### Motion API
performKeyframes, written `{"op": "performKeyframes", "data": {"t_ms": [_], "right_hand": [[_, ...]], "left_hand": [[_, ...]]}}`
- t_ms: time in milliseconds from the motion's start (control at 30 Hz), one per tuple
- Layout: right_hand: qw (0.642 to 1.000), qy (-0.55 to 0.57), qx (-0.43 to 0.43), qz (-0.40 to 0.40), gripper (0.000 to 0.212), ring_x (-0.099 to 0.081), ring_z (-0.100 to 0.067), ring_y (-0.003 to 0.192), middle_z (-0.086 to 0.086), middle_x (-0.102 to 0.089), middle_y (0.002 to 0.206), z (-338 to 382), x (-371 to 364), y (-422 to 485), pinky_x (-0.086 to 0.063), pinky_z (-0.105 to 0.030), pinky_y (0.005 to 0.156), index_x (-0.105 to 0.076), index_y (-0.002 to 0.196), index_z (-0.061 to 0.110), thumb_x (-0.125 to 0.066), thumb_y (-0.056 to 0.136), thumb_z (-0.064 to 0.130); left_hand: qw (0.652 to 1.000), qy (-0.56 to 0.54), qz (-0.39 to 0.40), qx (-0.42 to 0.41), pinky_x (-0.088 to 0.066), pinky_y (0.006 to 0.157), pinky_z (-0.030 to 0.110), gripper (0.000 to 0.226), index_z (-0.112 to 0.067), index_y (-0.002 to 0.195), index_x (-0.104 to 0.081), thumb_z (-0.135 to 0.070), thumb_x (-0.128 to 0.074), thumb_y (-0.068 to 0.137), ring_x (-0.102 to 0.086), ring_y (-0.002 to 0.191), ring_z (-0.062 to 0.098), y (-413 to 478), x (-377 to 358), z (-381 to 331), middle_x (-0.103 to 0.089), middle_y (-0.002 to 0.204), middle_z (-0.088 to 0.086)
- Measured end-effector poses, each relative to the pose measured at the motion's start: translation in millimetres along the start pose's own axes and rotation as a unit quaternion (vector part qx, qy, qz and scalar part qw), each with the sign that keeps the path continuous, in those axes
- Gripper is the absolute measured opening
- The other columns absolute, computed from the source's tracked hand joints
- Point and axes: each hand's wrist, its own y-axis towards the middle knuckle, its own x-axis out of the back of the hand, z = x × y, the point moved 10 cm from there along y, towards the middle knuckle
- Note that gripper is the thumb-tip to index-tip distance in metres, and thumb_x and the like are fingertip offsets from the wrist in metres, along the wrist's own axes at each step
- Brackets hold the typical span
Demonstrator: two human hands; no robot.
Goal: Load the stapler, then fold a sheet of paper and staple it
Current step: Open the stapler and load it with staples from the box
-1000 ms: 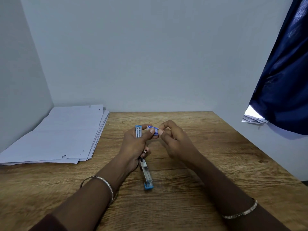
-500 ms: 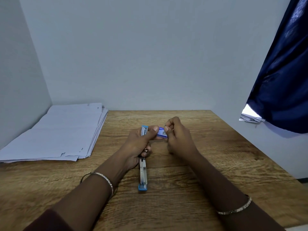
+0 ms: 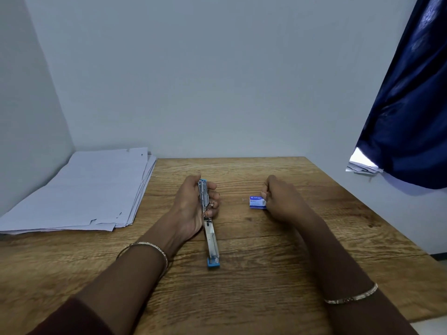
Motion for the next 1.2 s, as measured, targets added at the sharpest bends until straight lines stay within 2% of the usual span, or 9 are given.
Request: {"op": "performKeyframes", "data": {"t_ms": [167, 300, 467, 600, 667, 833, 967, 1033, 1200], "right_hand": [[0.998, 0.015, 0.02, -0.054, 0.005, -0.058, -0.023, 0.097, -0.005, -0.064, 0.103, 8.0, 14.2, -4.8, -0.046, -0.037, 0.078, -0.056, 0.103, 0.011, -0.055, 0.1, 0.016], [0.966, 0.142, 0.16, -0.148, 0.003, -0.053, -0.016, 0.086, 0.002, -0.06, 0.093, 49.1, 38.4, -23.2, -0.041, -0.027, 0.071, -0.056, 0.098, 0.011, -0.054, 0.1, 0.01], [0.942, 0.148, 0.28, -0.106, 0.007, -0.048, -0.012, 0.089, 0.006, -0.058, 0.094, 96.8, 27.4, -44.3, -0.033, -0.009, 0.073, -0.06, 0.1, 0.011, -0.058, 0.098, 0.005], [0.939, 0.113, 0.32, -0.056, 0.006, -0.048, -0.013, 0.088, 0.004, -0.062, 0.092, 109.7, 12.5, -48.7, -0.033, -0.013, 0.074, -0.066, 0.096, 0.009, -0.064, 0.093, 0.004], [0.941, 0.1, 0.322, -0.04, 0.007, -0.047, -0.012, 0.087, 0.007, -0.06, 0.09, 110.3, 7.4, -47.3, -0.033, -0.017, 0.072, -0.067, 0.097, 0.01, -0.065, 0.093, 0.005], [0.945, 0.094, 0.311, -0.039, 0.007, -0.048, -0.012, 0.085, 0.005, -0.064, 0.088, 106.9, 6.9, -43.8, -0.034, -0.02, 0.07, -0.069, 0.095, 0.012, -0.065, 0.093, 0.007], [0.945, 0.074, 0.317, -0.038, 0.009, -0.048, -0.01, 0.083, 0.008, -0.062, 0.085, 108.3, 6.0, -44.6, -0.033, -0.018, 0.069, -0.069, 0.093, 0.014, -0.066, 0.092, 0.006], [0.944, 0.064, 0.32, -0.041, 0.011, -0.048, -0.01, 0.082, 0.011, -0.062, 0.083, 109.5, 5.8, -45.4, -0.033, -0.018, 0.068, -0.069, 0.091, 0.015, -0.067, 0.09, 0.004], [0.946, 0.076, 0.311, -0.043, 0.014, -0.059, -0.015, 0.071, 0.004, -0.072, 0.074, 110.6, 8.8, -44.7, -0.036, -0.014, 0.068, -0.076, 0.084, 0.014, -0.071, 0.084, 0.001]], "left_hand": [[0.998, -0.05, 0.042, 0.013, -0.032, 0.034, 0.02, 0.037, -0.012, 0.077, -0.05, -0.029, -0.033, 0.105, -0.043, 0.045, 0.014, -2.3, -13.3, 2.7, -0.044, 0.062, 0.005], [0.994, -0.08, 0.057, 0.04, -0.05, 0.046, 0.026, 0.042, -0.013, 0.072, -0.051, -0.031, -0.037, 0.106, -0.052, 0.051, 0.017, -4.9, -21.2, 10.2, -0.05, 0.062, 0.005], [0.985, -0.145, 0.073, 0.061, -0.065, 0.063, 0.044, 0.046, -0.009, 0.074, -0.054, -0.035, -0.037, 0.109, -0.078, 0.071, 0.028, -7.0, -28.3, 15.3, -0.075, 0.08, 0.02], [0.974, -0.188, 0.095, 0.087, -0.06, 0.052, 0.036, 0.035, -0.006, 0.1, -0.053, -0.035, -0.035, 0.109, -0.07, 0.051, 0.024, -11.6, -36.9, 16.6, -0.072, 0.084, 0.02], [0.974, -0.183, 0.095, 0.091, -0.059, 0.066, 0.038, 0.029, -0.011, 0.12, -0.045, -0.035, -0.035, 0.109, -0.062, 0.045, 0.018, -12.3, -39.4, 19.5, -0.071, 0.094, 0.016], [0.974, -0.185, 0.08, 0.104, -0.043, 0.103, 0.035, 0.044, -0.001, 0.135, -0.05, -0.034, -0.035, 0.109, -0.05, 0.059, 0.011, -17.3, -43.4, 25.4, -0.069, 0.112, 0.015], [0.977, -0.173, 0.072, 0.103, -0.05, 0.097, 0.037, 0.045, 0.005, 0.124, -0.055, -0.033, -0.035, 0.11, -0.046, 0.059, 0.01, -18.7, -42.2, 25.8, -0.074, 0.085, 0.014], [0.979, -0.16, 0.069, 0.102, -0.06, 0.077, 0.036, 0.042, 0.003, 0.118, -0.055, -0.032, -0.035, 0.11, -0.044, 0.062, 0.011, -17.9, -41.0, 25.8, -0.073, 0.072, 0.013], [0.986, -0.124, 0.039, 0.099, -0.059, 0.055, 0.026, 0.038, -0.003, 0.117, -0.056, -0.033, -0.033, 0.11, -0.049, 0.064, 0.013, -18.8, -35.4, 27.0, -0.064, 0.087, 0.012]]}}
